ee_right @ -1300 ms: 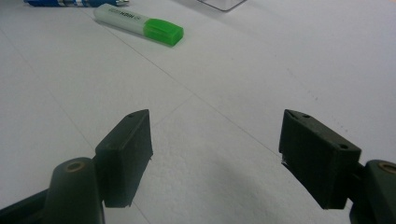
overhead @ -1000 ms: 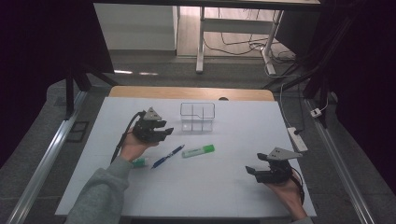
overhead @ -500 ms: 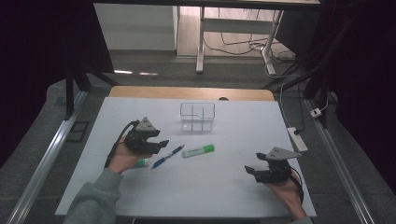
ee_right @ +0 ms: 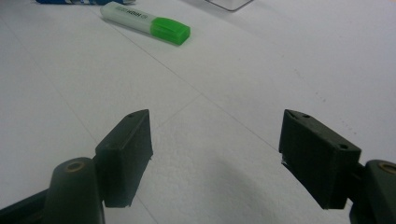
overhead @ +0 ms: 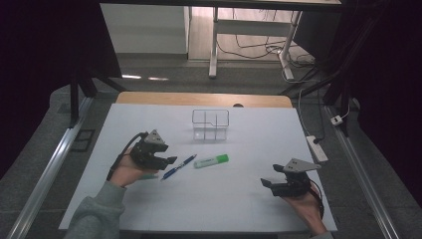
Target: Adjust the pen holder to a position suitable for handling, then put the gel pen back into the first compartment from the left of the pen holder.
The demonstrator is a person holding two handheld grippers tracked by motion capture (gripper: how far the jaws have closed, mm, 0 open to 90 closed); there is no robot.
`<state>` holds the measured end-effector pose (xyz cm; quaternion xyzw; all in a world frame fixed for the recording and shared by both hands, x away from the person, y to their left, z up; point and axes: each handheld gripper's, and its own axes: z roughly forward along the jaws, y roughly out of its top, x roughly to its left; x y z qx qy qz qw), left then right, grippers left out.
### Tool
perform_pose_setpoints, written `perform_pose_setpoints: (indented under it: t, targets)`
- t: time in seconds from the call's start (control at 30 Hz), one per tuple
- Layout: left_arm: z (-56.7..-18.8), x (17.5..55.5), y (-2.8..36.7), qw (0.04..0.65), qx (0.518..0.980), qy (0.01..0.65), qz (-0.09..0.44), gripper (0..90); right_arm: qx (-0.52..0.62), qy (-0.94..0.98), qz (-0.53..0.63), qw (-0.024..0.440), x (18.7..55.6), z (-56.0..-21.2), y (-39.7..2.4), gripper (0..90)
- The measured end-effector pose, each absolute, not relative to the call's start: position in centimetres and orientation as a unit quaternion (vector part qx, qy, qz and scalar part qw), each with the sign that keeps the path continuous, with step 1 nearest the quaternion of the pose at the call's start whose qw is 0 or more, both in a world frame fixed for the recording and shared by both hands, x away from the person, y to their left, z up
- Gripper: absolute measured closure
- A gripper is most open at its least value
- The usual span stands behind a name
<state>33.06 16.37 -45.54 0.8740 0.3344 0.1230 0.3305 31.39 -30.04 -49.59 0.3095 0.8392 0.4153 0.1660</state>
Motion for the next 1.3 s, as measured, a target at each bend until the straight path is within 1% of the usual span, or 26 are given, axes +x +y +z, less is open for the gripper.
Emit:
perform_pose_setpoints:
  t: [0.37, 0.8, 1.3]
  targets:
    - [-46.0, 33.0, 15.9, 0.306, 0.883, 0.336, 0.118, 40.5, 0.309, 0.840, 0.414, 0.167, 31.1, -49.5, -30.2, 25.0]
    - [-47.3, 34.0, 15.5, 0.276, 0.888, 0.351, 0.107, 39.5, 0.310, 0.840, 0.412, 0.168, 31.1, -49.6, -30.1, 24.9]
    - [-49.2, 34.9, 13.6, 0.220, 0.907, 0.345, 0.095, 39.8, 0.311, 0.843, 0.405, 0.167, 31.0, -49.7, -30.2, 25.0]
